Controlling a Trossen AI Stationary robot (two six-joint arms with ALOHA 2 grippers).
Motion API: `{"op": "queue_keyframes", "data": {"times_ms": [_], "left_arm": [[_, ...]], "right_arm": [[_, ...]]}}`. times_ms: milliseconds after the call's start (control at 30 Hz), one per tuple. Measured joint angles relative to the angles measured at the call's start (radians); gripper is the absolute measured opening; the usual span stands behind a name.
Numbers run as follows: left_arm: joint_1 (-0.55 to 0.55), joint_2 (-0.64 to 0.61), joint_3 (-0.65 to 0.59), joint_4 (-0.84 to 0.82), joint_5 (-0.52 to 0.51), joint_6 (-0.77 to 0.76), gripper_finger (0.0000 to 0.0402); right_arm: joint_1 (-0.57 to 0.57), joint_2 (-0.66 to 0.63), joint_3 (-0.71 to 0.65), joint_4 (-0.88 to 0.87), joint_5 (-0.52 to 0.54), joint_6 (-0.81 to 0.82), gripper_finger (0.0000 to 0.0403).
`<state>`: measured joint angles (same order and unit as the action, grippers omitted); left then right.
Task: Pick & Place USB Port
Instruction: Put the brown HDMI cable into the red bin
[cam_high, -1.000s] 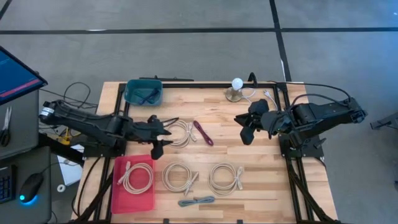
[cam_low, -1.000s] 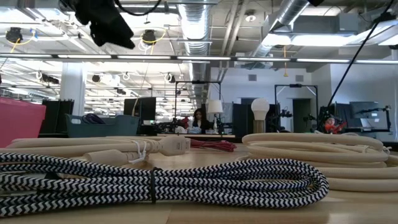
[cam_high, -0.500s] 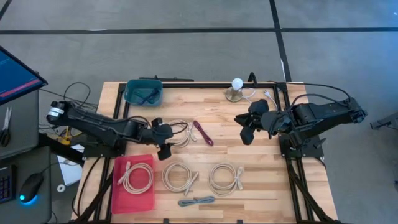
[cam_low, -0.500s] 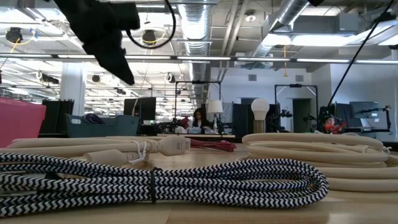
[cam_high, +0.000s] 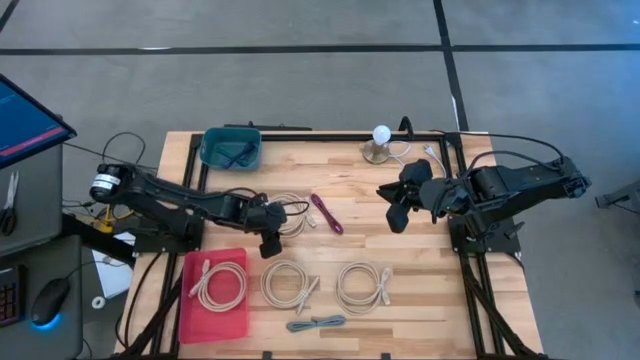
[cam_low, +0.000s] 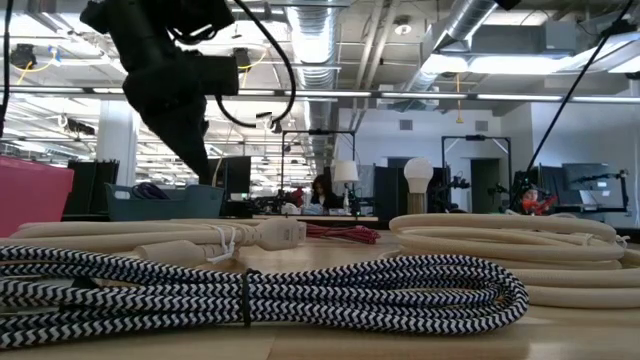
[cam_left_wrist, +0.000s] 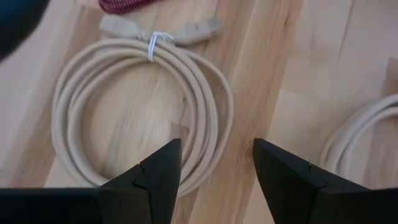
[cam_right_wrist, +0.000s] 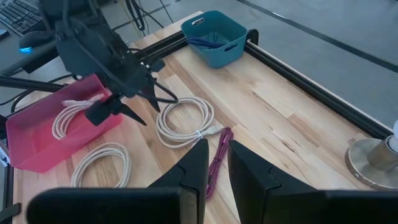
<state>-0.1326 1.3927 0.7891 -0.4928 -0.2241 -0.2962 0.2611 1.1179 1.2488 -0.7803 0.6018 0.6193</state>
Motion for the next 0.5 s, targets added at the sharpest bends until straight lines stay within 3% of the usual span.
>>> {"op": "queue_keyframes", "data": {"times_ms": [333,500], "left_arm": [[0.007,0.116,0.000,0.036,-0.094,-0.034,0.0198],[0.044,0.164,0.000,0.074,-0.033,-0.042,0.0194]], "right_arm": [[0.000,0.000,0.000,0.001,0.000,0.000,0.0054],[0.000,0.000,0.000,0.002,0.000,0.002,0.0054]]}}
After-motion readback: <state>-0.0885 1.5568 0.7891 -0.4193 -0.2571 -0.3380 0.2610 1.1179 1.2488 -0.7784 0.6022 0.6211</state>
